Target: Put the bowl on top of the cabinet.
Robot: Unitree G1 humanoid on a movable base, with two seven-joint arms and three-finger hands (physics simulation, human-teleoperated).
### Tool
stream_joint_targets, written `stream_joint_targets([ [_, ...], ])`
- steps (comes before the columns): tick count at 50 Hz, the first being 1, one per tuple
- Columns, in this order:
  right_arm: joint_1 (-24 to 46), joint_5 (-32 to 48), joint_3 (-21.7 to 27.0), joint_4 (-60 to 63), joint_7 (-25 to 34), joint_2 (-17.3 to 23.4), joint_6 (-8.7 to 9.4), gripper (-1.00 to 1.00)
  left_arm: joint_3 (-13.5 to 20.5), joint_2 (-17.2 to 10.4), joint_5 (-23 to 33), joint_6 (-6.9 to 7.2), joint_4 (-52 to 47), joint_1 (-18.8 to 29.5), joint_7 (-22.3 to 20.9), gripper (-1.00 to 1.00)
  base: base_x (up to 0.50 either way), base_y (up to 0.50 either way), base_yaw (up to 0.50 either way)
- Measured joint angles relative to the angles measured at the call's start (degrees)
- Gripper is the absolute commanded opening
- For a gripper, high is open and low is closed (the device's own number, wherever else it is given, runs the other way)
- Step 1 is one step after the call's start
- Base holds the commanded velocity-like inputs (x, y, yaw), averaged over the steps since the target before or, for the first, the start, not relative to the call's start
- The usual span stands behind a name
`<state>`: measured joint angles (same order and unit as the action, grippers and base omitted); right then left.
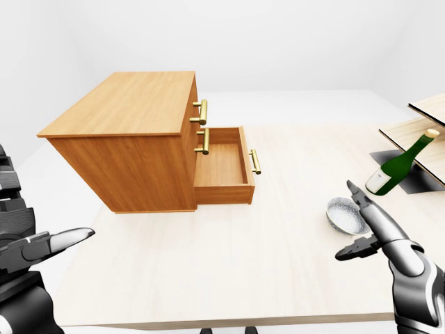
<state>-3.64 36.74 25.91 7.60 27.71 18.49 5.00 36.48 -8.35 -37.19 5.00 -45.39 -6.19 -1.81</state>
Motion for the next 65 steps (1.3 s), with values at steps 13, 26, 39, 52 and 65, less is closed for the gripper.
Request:
stream_joint_targets([
  [13, -0.8, 1.1, -0.1, -1.1, 0.8, 0.3, 0.0, 1.0, -0.4, 0.3, 0.5, 0.0, 0.0, -0.2, -0.3, 1.0, 0.0, 0.0, 0.0],
  [26, -0.3, 2.8, -0.5, -3.7, 1.2, 1.3, 0.0, 1.0, -0.7, 0.6, 1.1, 0.0, 0.0, -0.3, -0.6, 1.0, 0.0, 0.0, 0.0],
  [39, 2.5, 6.1, -2.7, -6.8, 1.9, 3.4, 0.0, 1.0, -0.9, 0.7, 1.2, 0.0, 0.0, -0.3, -0.8, 1.0, 0.0, 0.0, 0.0],
  [52, 3.1, 8.5, -3.9, -9.2, 2.8, 4.4, 0.0, 1.0, -1.0, 0.8, 1.5, 0.0, 0.1, -0.3, -0.8, 1.0, 0.0, 0.0, 0.0],
  [65, 2.8, 10.6, -4.1, -9.2, 4.6, 4.6, 0.0, 1.0, -1.2, 0.8, 1.6, 0.0, 0.2, -0.3, -0.8, 1.0, 0.0, 0.0, 0.0],
])
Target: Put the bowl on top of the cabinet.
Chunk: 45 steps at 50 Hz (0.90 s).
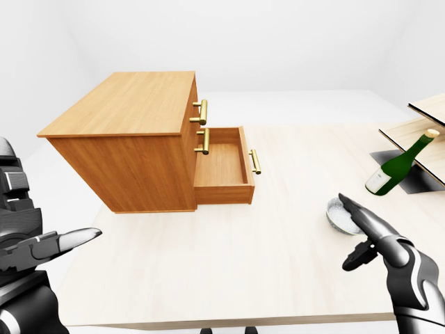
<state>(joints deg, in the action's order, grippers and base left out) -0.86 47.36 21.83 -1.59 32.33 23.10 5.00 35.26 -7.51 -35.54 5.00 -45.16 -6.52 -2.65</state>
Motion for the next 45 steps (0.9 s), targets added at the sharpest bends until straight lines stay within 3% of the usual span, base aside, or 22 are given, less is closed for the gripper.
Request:
stream_joint_targets([
  [45, 1.0, -0.2, -2.1, -7.3, -0.8, 0.6, 0.0, 1.0, -0.3, 0.3, 0.5, 0.0, -0.3, -0.2, -0.2, 1.0, 0.0, 0.0, 0.0],
])
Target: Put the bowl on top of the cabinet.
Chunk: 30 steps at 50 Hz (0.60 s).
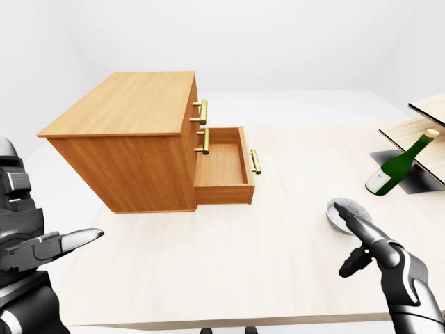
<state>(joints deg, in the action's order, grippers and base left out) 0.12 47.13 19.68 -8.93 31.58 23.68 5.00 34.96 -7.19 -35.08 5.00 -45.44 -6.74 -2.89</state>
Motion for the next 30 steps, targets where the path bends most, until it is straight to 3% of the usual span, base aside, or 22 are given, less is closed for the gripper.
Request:
stream_joint_targets([
  [17, -1.4, 0.2, -0.5, -1.0, 0.2, -0.5, 0.0, 1.0, -0.4, 0.2, 0.4, 0.0, 0.1, 0.0, -0.2, 1.0, 0.0, 0.0, 0.0],
  [18, -1.5, 0.2, -0.5, -1.1, 0.3, -0.5, 0.0, 0.55, -0.4, 0.2, 0.5, 0.0, 0.1, 0.0, -0.2, 1.0, 0.0, 0.0, 0.0],
  [19, -1.5, 0.0, -0.5, -1.0, 0.1, -0.5, 0.0, 0.31, -0.4, 0.2, 0.5, 0.0, 0.1, 0.0, -0.2, 1.0, 0.0, 0.0, 0.0],
  [20, -1.3, 0.1, -0.5, -1.0, -0.2, -0.5, -0.01, -0.87, -0.5, 0.2, 0.6, 0.0, 0.1, 0.0, -0.2, 1.0, 0.0, 0.0, 0.0],
  [21, -1.1, 0.3, -0.4, -1.1, -0.4, -0.5, 0.0, -1.0, -0.5, 0.2, 0.6, 0.0, 0.1, 0.0, -0.2, 1.0, 0.0, 0.0, 0.0],
  [30, 0.8, 2.1, -0.1, -1.0, -1.1, -0.3, -0.02, -1.0, -0.5, 0.2, 0.7, 0.0, 0.1, 0.0, -0.2, 1.0, 0.0, 0.0, 0.0],
])
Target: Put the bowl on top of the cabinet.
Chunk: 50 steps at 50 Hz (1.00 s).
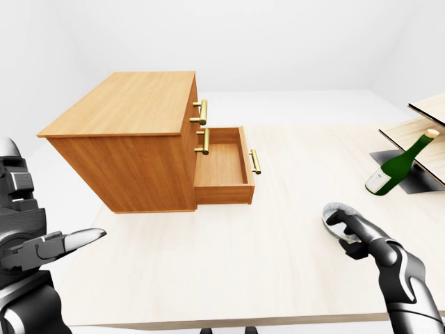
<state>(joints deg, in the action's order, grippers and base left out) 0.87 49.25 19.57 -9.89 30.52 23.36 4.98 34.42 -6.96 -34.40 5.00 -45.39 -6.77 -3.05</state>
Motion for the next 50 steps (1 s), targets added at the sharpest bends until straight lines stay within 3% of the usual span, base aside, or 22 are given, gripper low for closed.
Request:
stream_joint_targets([
  [21, -0.6, 2.1, 0.0, 2.0, 0.2, -1.4, -0.03, -1.0, -0.1, 0.2, 0.2, 0.0, -0.2, -0.1, -0.1, 1.0, 0.0, 0.0, 0.0],
  [29, -2.9, 3.6, -0.8, 12.3, 6.1, -2.9, 0.02, -1.0, -0.2, 0.4, 0.5, 0.0, -0.3, -0.3, -0.3, 1.0, 0.0, 0.0, 0.0],
  [32, -3.1, 5.8, -1.6, 17.9, 9.5, -3.9, 0.02, -1.0, -0.2, 0.5, 0.5, 0.0, -0.4, -0.4, -0.4, 1.0, 0.0, 0.0, 0.0],
  [50, -0.5, 24.9, -8.1, 42.0, 9.5, -13.1, 0.02, -1.0, -0.4, 0.7, 0.8, 0.0, -0.4, -0.5, -0.7, 1.0, 0.0, 0.0, 0.0],
])
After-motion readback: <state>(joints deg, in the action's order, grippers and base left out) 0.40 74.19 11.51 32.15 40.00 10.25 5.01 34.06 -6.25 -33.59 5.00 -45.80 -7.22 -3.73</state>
